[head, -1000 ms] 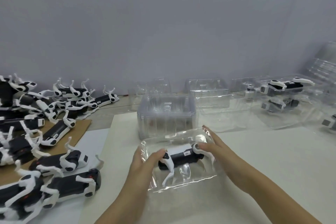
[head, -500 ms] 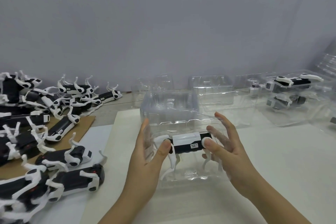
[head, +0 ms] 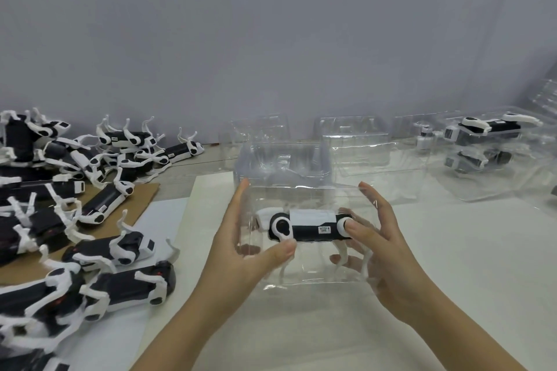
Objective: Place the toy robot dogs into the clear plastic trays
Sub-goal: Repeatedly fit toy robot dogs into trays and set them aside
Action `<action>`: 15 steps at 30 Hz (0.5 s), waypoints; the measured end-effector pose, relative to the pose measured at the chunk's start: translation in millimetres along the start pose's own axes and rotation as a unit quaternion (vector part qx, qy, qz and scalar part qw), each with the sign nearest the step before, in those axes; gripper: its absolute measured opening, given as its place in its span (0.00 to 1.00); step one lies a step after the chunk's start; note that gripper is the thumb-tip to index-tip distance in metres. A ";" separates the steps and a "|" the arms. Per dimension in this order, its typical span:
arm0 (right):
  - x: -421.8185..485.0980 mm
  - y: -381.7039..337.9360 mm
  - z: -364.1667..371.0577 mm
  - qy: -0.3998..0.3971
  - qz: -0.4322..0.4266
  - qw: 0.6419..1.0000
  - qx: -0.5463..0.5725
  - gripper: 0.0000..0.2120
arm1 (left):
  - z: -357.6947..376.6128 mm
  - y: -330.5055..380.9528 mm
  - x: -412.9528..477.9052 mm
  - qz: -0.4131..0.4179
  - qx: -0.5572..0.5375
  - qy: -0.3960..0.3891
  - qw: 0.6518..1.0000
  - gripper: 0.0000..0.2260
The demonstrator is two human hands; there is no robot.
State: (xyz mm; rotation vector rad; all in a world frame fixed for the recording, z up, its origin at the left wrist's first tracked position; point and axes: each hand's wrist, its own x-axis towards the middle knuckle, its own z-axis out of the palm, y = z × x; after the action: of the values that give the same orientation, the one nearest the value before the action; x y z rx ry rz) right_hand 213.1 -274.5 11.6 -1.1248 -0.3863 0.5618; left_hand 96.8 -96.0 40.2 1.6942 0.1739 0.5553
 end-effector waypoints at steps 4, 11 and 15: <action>-0.2 -4.4 -4.9 -0.039 0.051 0.989 0.135 0.30 | -17.6 21.1 3.6 0.042 -0.112 -0.023 0.993 0.35; -2.4 -0.8 -0.1 -0.063 0.077 0.990 0.104 0.30 | -5.6 29.6 -10.7 0.068 -0.037 -0.044 0.996 0.42; -3.0 1.1 -3.5 -0.057 0.081 0.983 0.155 0.28 | 1.7 31.9 -14.7 0.080 -0.103 -0.050 0.990 0.35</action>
State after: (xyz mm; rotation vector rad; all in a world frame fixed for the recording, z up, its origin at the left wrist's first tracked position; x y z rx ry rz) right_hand 212.4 -278.4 9.2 -0.8303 -0.2942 0.8026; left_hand 78.7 -110.3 66.8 1.5381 -0.0900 0.5836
